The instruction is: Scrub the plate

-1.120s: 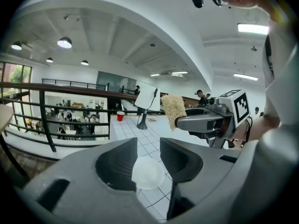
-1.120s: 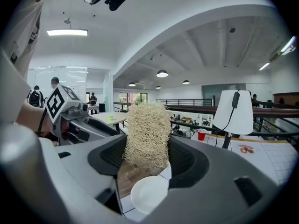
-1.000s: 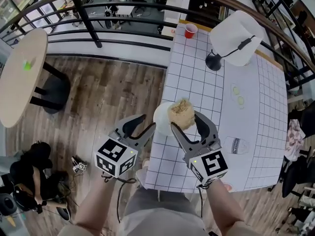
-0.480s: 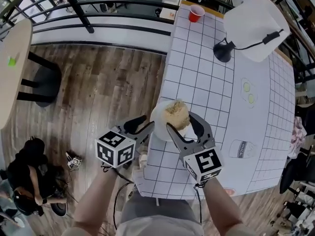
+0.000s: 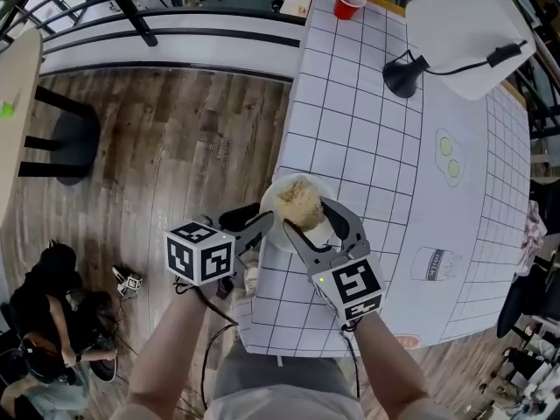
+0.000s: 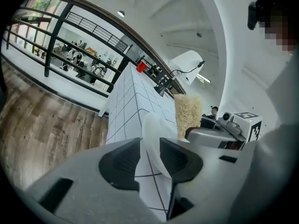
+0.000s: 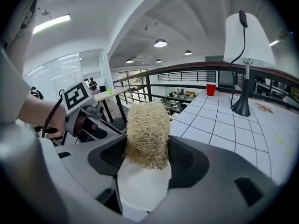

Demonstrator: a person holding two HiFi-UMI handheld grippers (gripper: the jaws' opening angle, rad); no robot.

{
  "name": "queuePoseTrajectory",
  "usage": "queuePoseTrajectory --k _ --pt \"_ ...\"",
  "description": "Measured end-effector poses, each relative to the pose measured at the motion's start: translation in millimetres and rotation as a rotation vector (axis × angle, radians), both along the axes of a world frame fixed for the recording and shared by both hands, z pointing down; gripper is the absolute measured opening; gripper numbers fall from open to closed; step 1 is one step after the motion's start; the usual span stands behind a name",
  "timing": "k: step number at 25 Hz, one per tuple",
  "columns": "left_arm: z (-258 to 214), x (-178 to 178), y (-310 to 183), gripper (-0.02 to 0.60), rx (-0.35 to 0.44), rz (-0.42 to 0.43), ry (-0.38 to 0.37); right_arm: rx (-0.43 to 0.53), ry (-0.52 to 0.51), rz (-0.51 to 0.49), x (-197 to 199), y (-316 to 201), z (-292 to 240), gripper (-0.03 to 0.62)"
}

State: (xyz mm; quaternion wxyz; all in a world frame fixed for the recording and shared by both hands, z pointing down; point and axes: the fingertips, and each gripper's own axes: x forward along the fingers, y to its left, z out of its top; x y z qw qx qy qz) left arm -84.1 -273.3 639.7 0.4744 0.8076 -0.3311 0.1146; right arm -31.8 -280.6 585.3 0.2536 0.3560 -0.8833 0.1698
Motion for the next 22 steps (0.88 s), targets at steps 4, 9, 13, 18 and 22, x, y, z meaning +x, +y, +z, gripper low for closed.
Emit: queuePoseTrajectory --k 4,9,13,18,22 --pt "1.7 -1.9 -1.5 0.077 -0.007 -0.025 0.013 -0.027 0.035 -0.022 -4.3 1.8 11.6 0.264" --pt "-3.2 0.5 1.3 0.057 -0.011 -0.024 0.028 -0.077 0.090 -0.025 -9.2 2.3 21.5 0.264" --pt "-3.8 1.7 1.1 0.055 0.000 -0.019 0.004 -0.112 0.182 -0.067 -12.1 1.5 33.2 0.264" --pt "2.2 0.6 2.9 0.055 -0.032 -0.039 0.014 -0.153 0.252 -0.107 -8.0 1.3 41.7 0.264" --pt "2.5 0.8 1.9 0.051 -0.051 -0.063 0.042 -0.195 0.255 -0.057 11.4 -1.2 44.1 0.264"
